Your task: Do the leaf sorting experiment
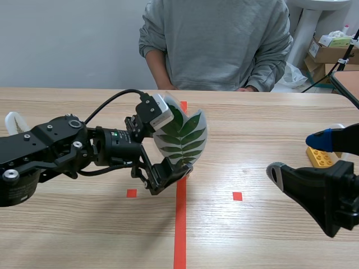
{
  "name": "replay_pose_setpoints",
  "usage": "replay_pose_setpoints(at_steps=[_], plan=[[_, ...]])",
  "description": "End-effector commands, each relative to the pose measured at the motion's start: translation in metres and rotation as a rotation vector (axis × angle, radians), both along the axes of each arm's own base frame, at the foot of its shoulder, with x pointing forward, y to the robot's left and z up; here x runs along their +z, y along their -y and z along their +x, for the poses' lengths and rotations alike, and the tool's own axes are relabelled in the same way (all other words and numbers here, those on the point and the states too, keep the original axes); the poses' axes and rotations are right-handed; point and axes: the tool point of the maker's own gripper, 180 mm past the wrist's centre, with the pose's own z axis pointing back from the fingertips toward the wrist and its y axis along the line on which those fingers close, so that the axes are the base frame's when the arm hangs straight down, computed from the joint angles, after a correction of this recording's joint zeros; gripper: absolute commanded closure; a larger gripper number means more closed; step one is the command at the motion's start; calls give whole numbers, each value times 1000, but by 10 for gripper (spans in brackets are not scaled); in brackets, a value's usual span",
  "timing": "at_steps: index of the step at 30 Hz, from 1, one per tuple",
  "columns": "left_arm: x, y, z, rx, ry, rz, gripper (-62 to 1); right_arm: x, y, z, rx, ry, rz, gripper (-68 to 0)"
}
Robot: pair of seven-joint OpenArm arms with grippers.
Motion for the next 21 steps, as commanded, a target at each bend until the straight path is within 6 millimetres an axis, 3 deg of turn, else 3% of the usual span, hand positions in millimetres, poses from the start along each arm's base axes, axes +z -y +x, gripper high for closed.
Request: replay_pose_setpoints(at_steps=[1,7,13,21], plan=[[15,3,8,5,36,-35,-558,8,-1,3,10,27,12,-608],[16,0,9,8,42,-34,-537,8,-1,3,10,27,12,-608],[16,1,9,8,43,-42,-348,8,-1,3,10,27,12,-608],[18,1,9,8,48,-50,-198,8,-1,3,10,27,12,-608]])
